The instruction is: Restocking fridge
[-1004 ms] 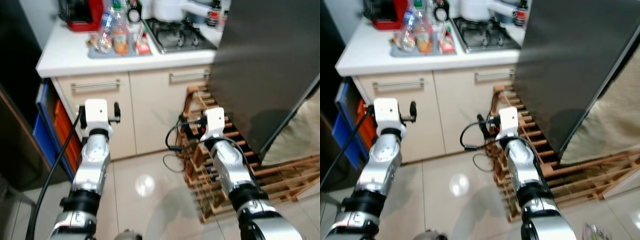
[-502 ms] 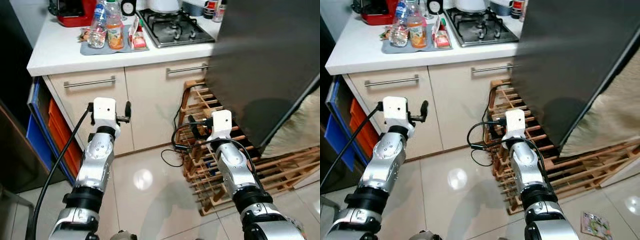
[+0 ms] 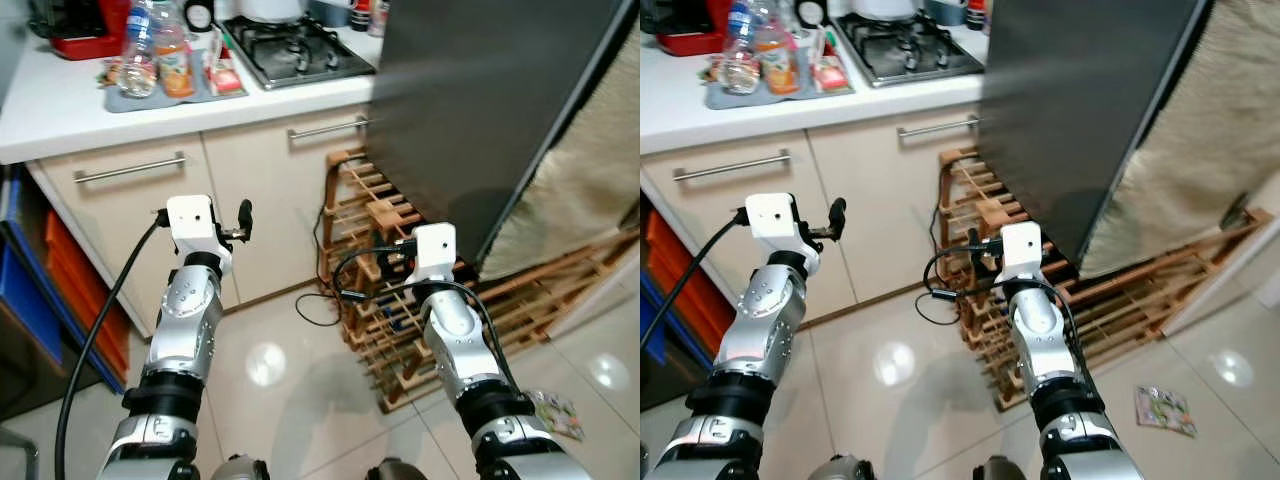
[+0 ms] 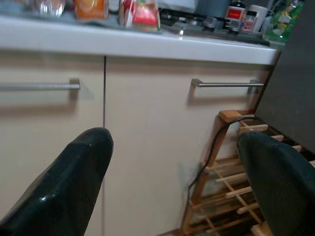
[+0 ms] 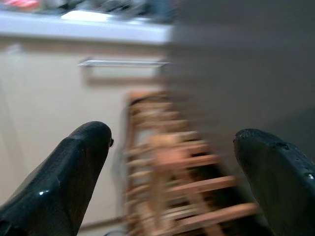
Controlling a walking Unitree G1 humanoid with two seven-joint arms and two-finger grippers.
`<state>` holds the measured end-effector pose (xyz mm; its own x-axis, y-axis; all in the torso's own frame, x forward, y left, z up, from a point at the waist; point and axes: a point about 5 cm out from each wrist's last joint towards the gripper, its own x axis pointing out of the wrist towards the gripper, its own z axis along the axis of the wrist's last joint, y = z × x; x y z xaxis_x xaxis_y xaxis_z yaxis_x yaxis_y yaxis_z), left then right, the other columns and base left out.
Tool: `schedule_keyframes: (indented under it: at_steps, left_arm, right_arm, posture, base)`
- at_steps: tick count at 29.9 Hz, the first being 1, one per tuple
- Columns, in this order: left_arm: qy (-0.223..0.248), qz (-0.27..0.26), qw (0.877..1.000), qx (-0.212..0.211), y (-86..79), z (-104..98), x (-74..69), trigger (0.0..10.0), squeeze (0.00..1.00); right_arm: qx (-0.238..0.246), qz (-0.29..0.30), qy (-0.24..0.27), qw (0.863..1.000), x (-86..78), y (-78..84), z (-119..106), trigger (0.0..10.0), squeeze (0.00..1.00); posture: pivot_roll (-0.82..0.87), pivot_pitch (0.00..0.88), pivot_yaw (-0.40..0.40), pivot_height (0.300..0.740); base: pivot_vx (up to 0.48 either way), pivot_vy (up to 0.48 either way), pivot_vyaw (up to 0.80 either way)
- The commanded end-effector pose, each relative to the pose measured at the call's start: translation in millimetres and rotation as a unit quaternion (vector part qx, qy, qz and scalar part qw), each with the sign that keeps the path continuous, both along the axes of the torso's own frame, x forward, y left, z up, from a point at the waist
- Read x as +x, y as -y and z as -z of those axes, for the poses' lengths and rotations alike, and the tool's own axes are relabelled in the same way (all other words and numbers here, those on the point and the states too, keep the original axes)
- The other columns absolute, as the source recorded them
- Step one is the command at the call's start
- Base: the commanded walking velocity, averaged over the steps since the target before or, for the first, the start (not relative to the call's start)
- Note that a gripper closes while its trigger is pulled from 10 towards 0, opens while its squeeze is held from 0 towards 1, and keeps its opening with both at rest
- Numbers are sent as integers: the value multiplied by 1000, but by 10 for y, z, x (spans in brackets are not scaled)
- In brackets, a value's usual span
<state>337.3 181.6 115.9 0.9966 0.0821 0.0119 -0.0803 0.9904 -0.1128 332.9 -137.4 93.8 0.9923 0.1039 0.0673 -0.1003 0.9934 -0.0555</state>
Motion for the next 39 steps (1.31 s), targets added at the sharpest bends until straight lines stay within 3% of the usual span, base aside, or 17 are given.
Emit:
schedule_keyframes:
  at_steps: [1, 3, 5, 6, 8, 14, 17, 23, 28, 34, 39]
  left_arm:
    - [-9, -21, 1000, -20, -103, 5, 29, 10000, 0]
    - [-8, -22, 1000, -18, -110, -14, 33, 10000, 0]
    - [3, 0, 1000, -1, -14, -69, 31, 10000, 0]
    - [13, 35, 999, 29, 92, -91, 32, 10000, 0]
    - [16, 49, 998, 42, 121, -82, 33, 10000, 0]
    - [28, 91, 995, 19, 303, -109, 63, 10000, 0]
    - [43, 106, 993, 27, 334, -164, 72, 10000, 0]
    - [54, 91, 994, 24, 301, -224, 105, 10000, 0]
    - [63, 77, 995, 6, 302, -321, 174, 10000, 0]
    - [86, 42, 995, 0, 269, -604, 381, 10000, 0]
    - [98, 64, 993, -4, 315, -792, 500, 10000, 0]
  right_arm:
    - [3, 38, 20, 999, 11, 156, -69, 10000, 710]
    - [6, 43, 6, 999, 2, 180, -25, 10000, 710]
    - [1, 46, 8, 999, -8, 216, -34, 10000, 706]
    - [-13, 43, 6, 999, -6, 198, -24, 10000, 706]
    - [-13, 44, 4, 999, -3, 177, -14, 10000, 706]
    - [-9, 49, 16, 999, -34, 193, -61, 10000, 706]
    - [-20, 45, 21, 999, -20, 195, -92, 10000, 710]
    - [-34, 36, 38, 998, 26, 198, -194, 10000, 702]
    - [-53, 48, 39, 997, 61, 232, -231, 10000, 671]
    - [-43, 52, 35, 997, 64, 263, -230, 10000, 651]
    - [-44, 51, 35, 997, 46, 251, -217, 10000, 627]
  posture:
    - [-77, 0, -7, 689]
    - [-78, 0, -2, 689]
    - [-85, 0, 11, 689]
    - [-92, 0, 15, 689]
    - [-95, 0, 14, 689]
    - [-114, 0, 20, 689]
    - [-117, 0, 12, 689]
    - [-122, 0, -7, 689]
    - [-135, 0, -4, 689]
    - [-162, 0, 8, 689]
    - [-177, 0, 29, 689]
  base:
    - [0, 0, -544]
    - [0, 0, -544]
    - [0, 0, -547]
    - [0, 0, -563]
    - [0, 0, -563]
    - [0, 0, -615]
    - [0, 0, -656]
    - [0, 0, -689]
    - [0, 0, 0]
    - [0, 0, 0]
    - [0, 0, 0]
